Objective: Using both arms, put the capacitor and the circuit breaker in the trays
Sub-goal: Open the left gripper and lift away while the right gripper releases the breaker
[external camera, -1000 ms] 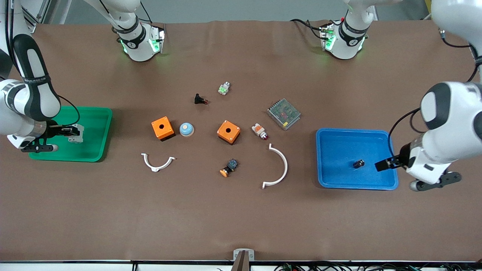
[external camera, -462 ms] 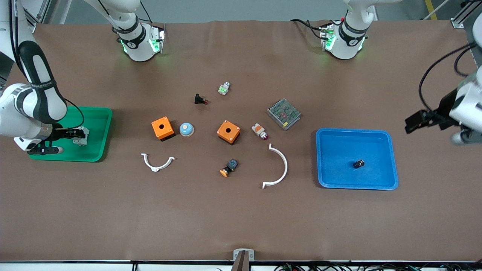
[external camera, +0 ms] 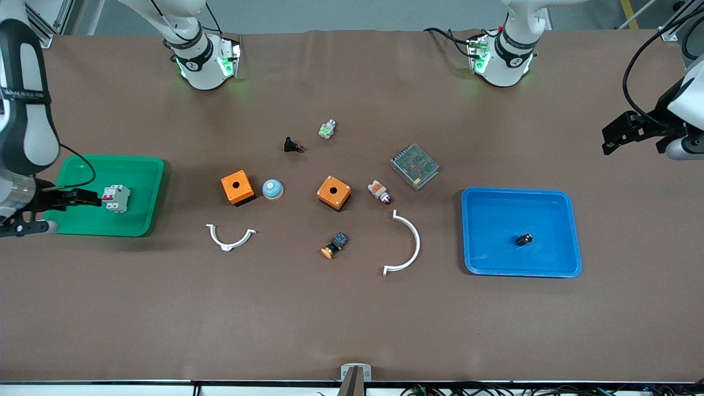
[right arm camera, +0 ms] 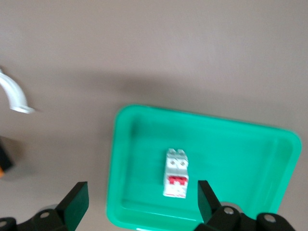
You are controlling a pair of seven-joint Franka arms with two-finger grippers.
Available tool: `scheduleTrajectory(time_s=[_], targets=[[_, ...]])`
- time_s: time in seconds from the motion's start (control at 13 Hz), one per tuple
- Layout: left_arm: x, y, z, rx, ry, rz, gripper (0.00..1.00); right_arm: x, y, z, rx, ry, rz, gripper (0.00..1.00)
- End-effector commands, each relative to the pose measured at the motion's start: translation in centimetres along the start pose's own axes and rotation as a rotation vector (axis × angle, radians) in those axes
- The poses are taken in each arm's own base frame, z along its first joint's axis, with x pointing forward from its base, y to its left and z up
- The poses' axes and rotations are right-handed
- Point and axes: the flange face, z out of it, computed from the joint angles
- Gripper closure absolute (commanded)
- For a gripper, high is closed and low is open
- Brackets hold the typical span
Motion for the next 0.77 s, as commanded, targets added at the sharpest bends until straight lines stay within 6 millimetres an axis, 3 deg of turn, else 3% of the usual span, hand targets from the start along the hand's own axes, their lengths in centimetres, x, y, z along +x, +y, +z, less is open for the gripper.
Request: scheduleTrajectory(time_s=[0.0, 0.15, 0.31, 0.46, 0.69], targets=[[-0.9, -0.4, -0.3, 0.001, 0.000, 0.014, 0.00, 2.8, -4.6, -4.9, 0.033, 0.041, -0.011, 0.00], [-0.9, -0.1, -0.4, -0.019, 0.002, 0.014, 0.00, 4.0, -9.8, -8.8, 0.029, 0.042, 0.057, 0.00], [-0.8, -0.2, -0.4, -0.027, 0.003, 0.011, 0.00, 3.6, -12.3, -11.5, 0.032, -0.005, 0.128, 0.00], [-0.8, -0.3, -0.4, -0.027, 0.006, 0.010, 0.00, 2.3, -13.2, -15.0, 0.036, -0.036, 0.255, 0.00], [-0.7, -0.3, -0.2, -0.027, 0.006, 0.010, 0.00, 0.6, -13.0, -17.9, 0.027, -0.032, 0.278, 0.00]])
